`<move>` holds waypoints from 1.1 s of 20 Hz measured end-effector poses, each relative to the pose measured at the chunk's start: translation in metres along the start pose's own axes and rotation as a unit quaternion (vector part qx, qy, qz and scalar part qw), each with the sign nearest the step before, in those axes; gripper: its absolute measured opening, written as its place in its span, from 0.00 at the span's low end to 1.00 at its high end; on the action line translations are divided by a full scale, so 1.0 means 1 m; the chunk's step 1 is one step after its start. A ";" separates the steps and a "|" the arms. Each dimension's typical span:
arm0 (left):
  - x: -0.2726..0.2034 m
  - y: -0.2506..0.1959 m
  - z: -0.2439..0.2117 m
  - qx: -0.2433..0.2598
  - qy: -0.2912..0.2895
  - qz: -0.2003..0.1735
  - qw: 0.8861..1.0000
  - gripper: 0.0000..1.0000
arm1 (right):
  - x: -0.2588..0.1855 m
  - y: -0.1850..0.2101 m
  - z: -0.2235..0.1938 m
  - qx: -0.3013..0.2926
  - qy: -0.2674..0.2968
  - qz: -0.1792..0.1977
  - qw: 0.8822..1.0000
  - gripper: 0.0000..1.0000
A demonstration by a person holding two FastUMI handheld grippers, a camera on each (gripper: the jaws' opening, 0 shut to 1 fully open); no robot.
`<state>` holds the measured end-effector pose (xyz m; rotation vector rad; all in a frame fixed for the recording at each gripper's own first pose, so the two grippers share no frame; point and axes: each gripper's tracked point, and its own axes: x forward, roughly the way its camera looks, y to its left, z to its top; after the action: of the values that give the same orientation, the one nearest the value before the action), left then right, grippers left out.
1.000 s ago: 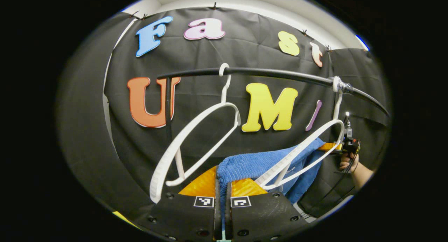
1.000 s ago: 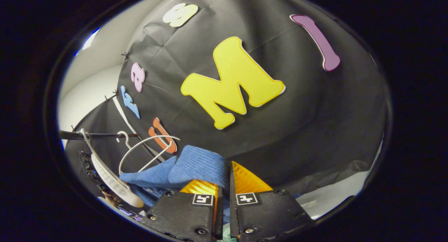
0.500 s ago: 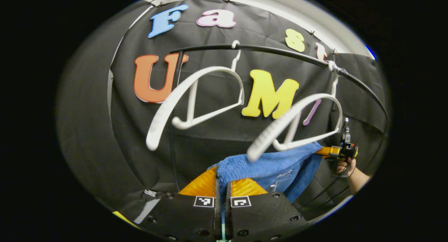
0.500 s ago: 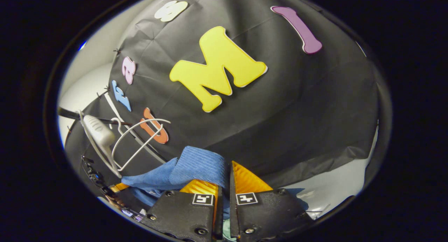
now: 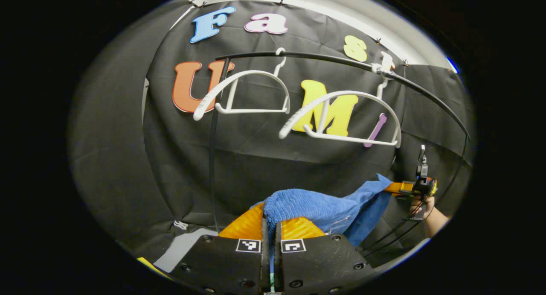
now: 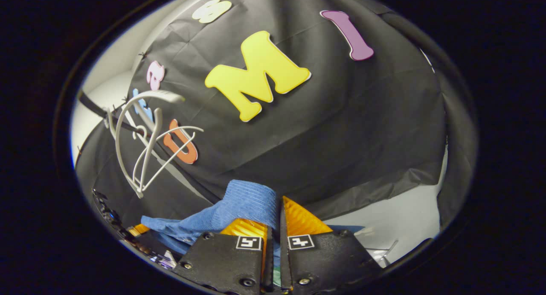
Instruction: Grasp the clothes on the hanger with both hands and then place them into the laundry hamper below.
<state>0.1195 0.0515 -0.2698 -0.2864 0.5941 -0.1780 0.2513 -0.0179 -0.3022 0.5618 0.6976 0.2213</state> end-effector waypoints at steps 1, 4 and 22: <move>-0.004 -0.006 -0.001 0.001 -0.003 -0.008 1.000 0.04 | -0.005 0.004 -0.007 -0.002 0.001 0.001 1.000 0.10; -0.018 -0.025 -0.002 0.011 -0.008 -0.025 1.000 0.04 | -0.017 0.025 -0.026 -0.002 0.005 0.016 1.000 0.06; -0.037 -0.122 0.022 0.048 -0.042 -0.119 0.991 0.04 | -0.015 0.227 -0.102 -0.068 0.083 0.207 0.972 0.06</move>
<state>0.0920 -0.0504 -0.1943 -0.2693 0.4652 -0.4209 0.1705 0.2073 -0.2314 0.5567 0.7144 0.7075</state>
